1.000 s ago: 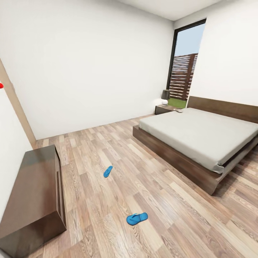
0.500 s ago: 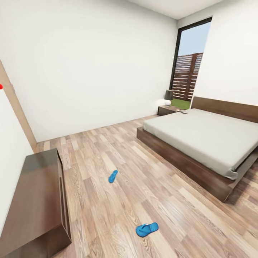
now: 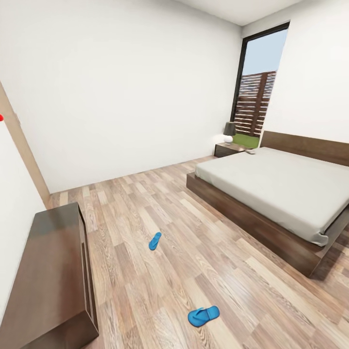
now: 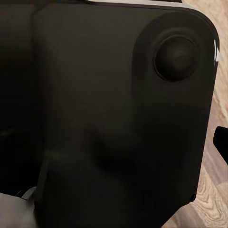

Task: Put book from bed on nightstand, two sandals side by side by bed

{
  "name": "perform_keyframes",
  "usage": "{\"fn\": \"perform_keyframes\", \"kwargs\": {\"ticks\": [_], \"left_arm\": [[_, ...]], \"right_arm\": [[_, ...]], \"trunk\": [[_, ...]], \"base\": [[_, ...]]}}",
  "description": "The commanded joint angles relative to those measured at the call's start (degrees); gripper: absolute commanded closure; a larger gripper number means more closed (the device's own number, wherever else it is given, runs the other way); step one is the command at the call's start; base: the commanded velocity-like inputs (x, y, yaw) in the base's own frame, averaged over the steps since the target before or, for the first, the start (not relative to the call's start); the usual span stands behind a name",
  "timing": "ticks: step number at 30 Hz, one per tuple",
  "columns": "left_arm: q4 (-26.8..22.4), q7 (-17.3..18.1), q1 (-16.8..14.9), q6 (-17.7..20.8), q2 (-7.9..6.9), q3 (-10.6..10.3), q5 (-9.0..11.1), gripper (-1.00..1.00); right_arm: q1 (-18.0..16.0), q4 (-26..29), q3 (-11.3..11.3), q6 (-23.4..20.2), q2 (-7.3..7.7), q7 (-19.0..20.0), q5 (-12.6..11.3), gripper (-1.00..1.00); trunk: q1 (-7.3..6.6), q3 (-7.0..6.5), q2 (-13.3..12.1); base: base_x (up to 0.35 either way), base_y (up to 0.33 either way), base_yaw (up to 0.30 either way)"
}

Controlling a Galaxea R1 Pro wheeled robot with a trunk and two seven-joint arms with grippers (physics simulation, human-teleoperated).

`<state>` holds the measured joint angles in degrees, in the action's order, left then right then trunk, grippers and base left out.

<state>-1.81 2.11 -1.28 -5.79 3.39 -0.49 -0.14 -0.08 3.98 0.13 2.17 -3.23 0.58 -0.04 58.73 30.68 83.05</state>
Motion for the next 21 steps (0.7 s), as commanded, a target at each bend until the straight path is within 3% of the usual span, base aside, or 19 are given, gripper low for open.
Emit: {"fn": "perform_keyframes", "kwargs": {"ticks": [1, 7, 21], "left_arm": [[0.1, 0.1, 0.0, -0.2, 0.01, 0.0, 0.0, -1.0], [-0.9, -0.2, -0.3, 0.1, 0.36, -1.0, -0.1, -1.0], [-2.5, -0.2, -0.3, 0.1, 0.36, -1.0, -0.1, -1.0]], "right_arm": [[0.0, 0.0, 0.0, 0.2, -0.01, 0.1, 0.0, -1.0], [0.0, 0.3, 0.1, 0.3, 0.57, 0.0, 0.3, -1.0], [0.0, 0.3, 0.1, 0.3, 0.57, 0.0, 0.3, -1.0]], "trunk": [[0.0, 0.05, 0.0], [0.0, 0.05, 0.0], [0.0, 0.05, 0.0]], "base": [[0.019, 0.018, 0.0], [0.007, 0.006, 0.0], [0.0, 0.0, 0.0]]}}
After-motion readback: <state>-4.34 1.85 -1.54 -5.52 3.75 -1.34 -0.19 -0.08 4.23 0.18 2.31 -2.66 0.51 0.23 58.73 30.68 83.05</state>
